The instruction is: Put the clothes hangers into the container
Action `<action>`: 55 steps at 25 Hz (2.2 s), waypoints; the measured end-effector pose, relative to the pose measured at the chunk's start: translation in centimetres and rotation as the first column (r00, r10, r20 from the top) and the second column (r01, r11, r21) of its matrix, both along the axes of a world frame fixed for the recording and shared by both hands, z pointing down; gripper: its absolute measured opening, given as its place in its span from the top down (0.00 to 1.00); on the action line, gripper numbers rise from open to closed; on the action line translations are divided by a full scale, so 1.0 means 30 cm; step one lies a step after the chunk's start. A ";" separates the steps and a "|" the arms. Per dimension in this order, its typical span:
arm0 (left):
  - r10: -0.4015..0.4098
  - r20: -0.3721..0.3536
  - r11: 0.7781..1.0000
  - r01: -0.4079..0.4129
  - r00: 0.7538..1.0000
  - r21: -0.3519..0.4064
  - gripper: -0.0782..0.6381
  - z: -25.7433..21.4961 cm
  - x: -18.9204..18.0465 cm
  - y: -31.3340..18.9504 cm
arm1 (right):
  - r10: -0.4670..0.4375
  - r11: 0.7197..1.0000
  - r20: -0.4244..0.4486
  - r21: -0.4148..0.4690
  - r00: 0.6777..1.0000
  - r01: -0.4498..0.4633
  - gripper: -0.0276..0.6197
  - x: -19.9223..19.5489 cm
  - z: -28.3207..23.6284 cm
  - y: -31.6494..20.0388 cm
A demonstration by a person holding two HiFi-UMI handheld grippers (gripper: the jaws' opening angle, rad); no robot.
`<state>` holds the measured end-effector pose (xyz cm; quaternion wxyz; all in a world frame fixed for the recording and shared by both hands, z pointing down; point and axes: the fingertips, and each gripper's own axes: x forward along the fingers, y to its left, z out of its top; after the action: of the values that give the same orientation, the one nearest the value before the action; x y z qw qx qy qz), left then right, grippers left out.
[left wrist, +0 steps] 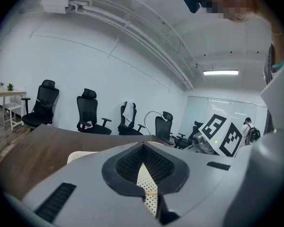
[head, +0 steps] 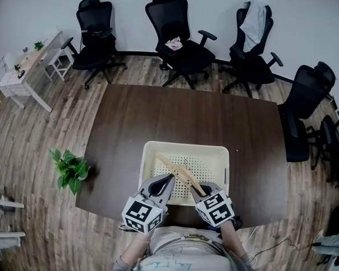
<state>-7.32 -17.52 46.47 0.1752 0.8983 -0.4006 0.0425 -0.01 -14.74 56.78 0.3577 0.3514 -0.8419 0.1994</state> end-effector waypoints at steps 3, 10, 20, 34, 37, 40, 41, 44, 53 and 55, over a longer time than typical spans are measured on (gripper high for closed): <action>0.000 0.001 1.000 0.000 1.000 -0.002 0.88 0.004 -0.001 -0.004 | -0.003 1.000 -0.001 -0.006 1.000 0.003 0.92 -0.005 0.009 -0.002; 0.006 0.000 1.000 -0.006 1.000 -0.008 0.88 0.014 0.001 -0.012 | -0.004 1.000 -0.002 -0.011 1.000 0.004 0.92 -0.012 0.021 -0.018; 0.012 -0.002 1.000 -0.012 1.000 -0.010 0.88 0.019 0.003 -0.020 | -0.020 1.000 -0.021 -0.023 1.000 0.019 0.92 -0.019 0.037 -0.029; -0.003 0.001 1.000 0.003 1.000 -0.019 0.88 0.032 -0.009 -0.036 | -0.049 0.998 -0.051 -0.030 0.998 0.047 0.92 -0.029 0.056 -0.045; -0.003 0.001 1.000 0.003 1.000 -0.021 0.88 0.040 -0.010 -0.037 | -0.045 0.999 -0.053 -0.029 0.998 0.044 0.92 -0.025 0.064 -0.050; -0.004 0.003 1.000 0.004 1.000 -0.023 0.88 0.046 -0.014 -0.042 | -0.042 0.999 -0.050 -0.028 0.998 0.041 0.92 -0.023 0.070 -0.063; -0.004 0.003 1.000 0.004 1.000 -0.024 0.88 0.048 -0.015 -0.044 | -0.042 0.999 -0.048 -0.027 0.998 0.040 0.92 -0.022 0.072 -0.065; -0.004 0.006 1.000 0.004 1.000 -0.026 0.88 0.052 -0.016 -0.047 | -0.044 0.999 -0.047 -0.025 0.998 0.043 0.92 -0.023 0.072 -0.069; 0.002 0.008 0.999 -0.001 1.000 -0.033 0.88 0.057 -0.013 -0.055 | -0.030 1.000 -0.045 -0.011 0.999 0.029 0.92 -0.011 0.076 -0.097; 0.003 0.007 0.999 -0.003 1.000 -0.034 0.88 0.058 -0.011 -0.056 | -0.026 1.000 -0.047 -0.015 0.999 0.026 0.92 -0.005 0.077 -0.099</action>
<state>-7.64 -19.21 48.19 0.1889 0.8957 -0.3991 0.0530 -0.18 -17.71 59.08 0.3823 0.3425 -0.8364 0.1924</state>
